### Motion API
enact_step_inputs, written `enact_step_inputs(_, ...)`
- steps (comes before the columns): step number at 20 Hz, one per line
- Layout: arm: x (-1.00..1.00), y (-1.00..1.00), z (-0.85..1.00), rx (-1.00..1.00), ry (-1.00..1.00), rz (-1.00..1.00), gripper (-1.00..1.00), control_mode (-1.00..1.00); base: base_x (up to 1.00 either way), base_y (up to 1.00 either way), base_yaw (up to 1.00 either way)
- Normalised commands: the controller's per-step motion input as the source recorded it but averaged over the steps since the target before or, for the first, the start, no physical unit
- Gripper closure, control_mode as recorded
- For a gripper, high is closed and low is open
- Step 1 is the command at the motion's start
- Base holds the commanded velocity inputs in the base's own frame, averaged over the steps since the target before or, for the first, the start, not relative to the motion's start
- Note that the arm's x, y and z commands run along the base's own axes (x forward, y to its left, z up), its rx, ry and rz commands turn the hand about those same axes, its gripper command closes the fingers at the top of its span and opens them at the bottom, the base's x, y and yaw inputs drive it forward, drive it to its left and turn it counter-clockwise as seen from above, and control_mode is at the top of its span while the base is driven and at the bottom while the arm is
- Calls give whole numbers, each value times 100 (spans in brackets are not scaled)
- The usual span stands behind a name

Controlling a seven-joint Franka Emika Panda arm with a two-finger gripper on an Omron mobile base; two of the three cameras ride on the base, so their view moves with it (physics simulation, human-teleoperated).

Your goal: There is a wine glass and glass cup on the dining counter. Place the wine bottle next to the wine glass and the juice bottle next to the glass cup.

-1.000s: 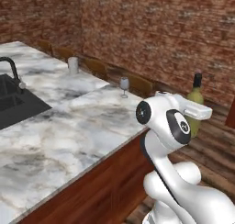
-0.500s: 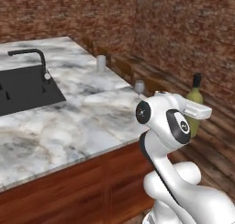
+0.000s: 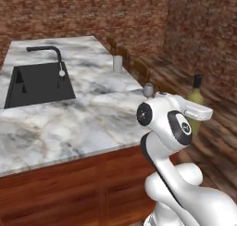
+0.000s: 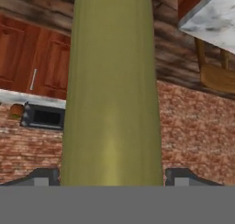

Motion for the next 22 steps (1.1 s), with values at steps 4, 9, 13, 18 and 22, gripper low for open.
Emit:
enact_step_inputs(4,0,0,0,0,0,0,100,100,28,-45,33)
enact_step_inputs(9,0,0,0,0,0,0,100,100,8,-55,33)
enact_step_inputs(13,0,0,0,0,0,0,100,100,25,-52,33)
enact_step_inputs(18,0,0,0,0,0,0,100,100,17,-8,20)
enact_step_inputs(22,0,0,0,0,0,0,100,100,6,0,7)
